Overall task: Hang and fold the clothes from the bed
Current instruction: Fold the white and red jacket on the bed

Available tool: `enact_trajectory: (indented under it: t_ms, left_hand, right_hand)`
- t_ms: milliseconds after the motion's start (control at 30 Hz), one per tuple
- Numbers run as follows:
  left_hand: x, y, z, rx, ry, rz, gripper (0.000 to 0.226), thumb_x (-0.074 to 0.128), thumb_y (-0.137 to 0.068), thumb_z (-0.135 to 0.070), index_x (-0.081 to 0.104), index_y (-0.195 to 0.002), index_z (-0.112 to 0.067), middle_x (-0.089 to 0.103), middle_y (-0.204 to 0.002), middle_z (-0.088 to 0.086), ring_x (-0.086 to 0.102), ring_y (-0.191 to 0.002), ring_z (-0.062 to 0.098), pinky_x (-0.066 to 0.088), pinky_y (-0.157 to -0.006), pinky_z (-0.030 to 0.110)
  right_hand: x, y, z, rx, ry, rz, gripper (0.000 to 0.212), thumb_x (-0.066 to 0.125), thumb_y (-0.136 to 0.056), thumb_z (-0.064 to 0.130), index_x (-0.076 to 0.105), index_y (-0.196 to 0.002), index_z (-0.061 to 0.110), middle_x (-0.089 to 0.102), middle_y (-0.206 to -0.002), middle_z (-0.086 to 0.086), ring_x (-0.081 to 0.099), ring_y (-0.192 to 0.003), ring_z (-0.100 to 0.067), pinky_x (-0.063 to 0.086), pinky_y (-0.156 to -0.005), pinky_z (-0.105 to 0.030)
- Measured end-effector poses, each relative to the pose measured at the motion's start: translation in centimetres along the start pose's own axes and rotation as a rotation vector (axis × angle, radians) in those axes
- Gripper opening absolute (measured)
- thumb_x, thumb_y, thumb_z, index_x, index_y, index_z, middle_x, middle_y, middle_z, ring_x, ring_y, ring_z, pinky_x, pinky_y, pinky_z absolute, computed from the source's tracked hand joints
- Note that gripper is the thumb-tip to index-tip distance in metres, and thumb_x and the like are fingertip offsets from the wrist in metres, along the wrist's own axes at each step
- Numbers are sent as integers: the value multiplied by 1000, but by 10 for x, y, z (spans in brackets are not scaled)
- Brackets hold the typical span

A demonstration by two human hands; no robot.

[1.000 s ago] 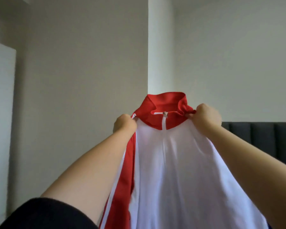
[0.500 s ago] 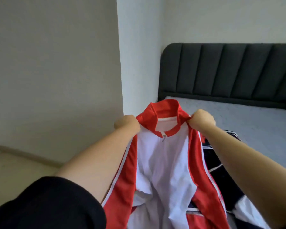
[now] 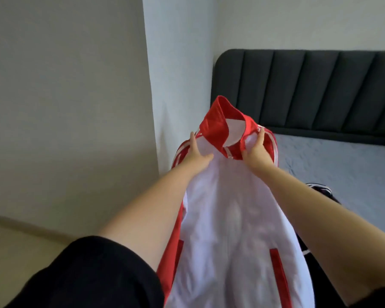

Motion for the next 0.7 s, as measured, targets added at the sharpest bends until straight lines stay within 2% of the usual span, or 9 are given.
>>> enact_trajectory:
  t_ms: [33, 100, 133, 200, 233, 300, 400, 567, 700]
  left_hand:
    - [12, 7, 15, -9, -3, 38, 94, 58, -91, -28, -16, -149, -33, 23, -157, 2, 54, -111, 19, 41, -63, 15]
    - [35, 27, 55, -49, -15, 114, 96, 58, -88, -20, -14, -149, -32, 24, -156, 4, 54, -118, 30, 49, -77, 26]
    - [48, 40, 78, -81, -28, 170, 95, 58, -88, -17, -12, -150, -32, 26, -155, 5, 57, -112, 29, 50, -76, 27]
    - [77, 72, 127, -140, -86, 324, 90, 53, -88, -11, -8, -151, -31, 28, -153, 8, 59, -90, 20, 47, -60, 21]
    - [92, 90, 149, -154, -141, 398, 86, 50, -89, -10, -5, -152, -29, 29, -153, 11, 59, -88, 20, 46, -60, 22]
    - [116, 128, 190, -183, -268, 522, 80, 48, -90, -11, 2, -153, -25, 30, -153, 10, 56, -111, 26, 48, -82, 29]
    - [139, 182, 247, -227, -435, 648, 72, 47, -91, -15, 11, -153, -23, 19, -158, 5, 28, -141, 23, 30, -112, 33]
    - [126, 240, 307, -239, -649, 488, 65, 39, -96, -42, 7, -152, -30, -1, -161, -4, 0, -147, 17, 12, -118, 41]
    - [71, 254, 358, -699, -670, 284, 64, 27, -96, -55, 13, -152, -28, 12, -159, 6, 13, -144, 28, 13, -116, 45]
  right_hand:
    - [14, 13, -13, 50, 19, 13, 77, 51, -93, 11, 2, -152, 17, 53, -117, -13, 59, -94, -28, 38, -74, -25]
    - [48, 47, -45, 117, 59, 80, 81, 53, -93, 13, -1, -153, 15, 53, -126, -15, 57, -105, -31, 38, -79, -26]
    - [67, 66, -61, 138, 74, 141, 79, 53, -93, 15, 1, -153, 13, 50, -133, -16, 53, -114, -33, 39, -87, -29]
    - [108, 115, -96, 200, 147, 315, 75, 51, -94, 20, 5, -152, 11, 41, -143, -18, 45, -126, -34, 36, -101, -35]
    - [127, 142, -115, 232, 178, 413, 74, 50, -95, 21, 5, -152, 10, 36, -147, -17, 40, -131, -34, 33, -105, -37]
    - [160, 198, -147, 275, 247, 577, 71, 47, -95, 24, 6, -152, 8, 24, -154, -14, 27, -140, -29, 25, -113, -39]
    - [190, 276, -184, 241, 465, 708, 72, 38, -97, 36, -2, -152, 11, 1, -160, -9, 4, -147, -24, 11, -118, -44]
    - [201, 331, -208, 152, 595, 681, 67, 19, -99, 41, -14, -151, 15, -12, -159, -10, -12, -147, -25, 1, -118, -45]
    - [202, 326, -209, 137, 617, 687, 66, 19, -100, 41, -14, -150, 14, -12, -159, -11, -12, -146, -25, -1, -118, -45]
Point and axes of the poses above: each hand's wrist, its own y-axis away from the middle knuckle, its own x-axis out of the palm, z = x × y, the point moved 7 cm from there along -y, towards the middle knuckle
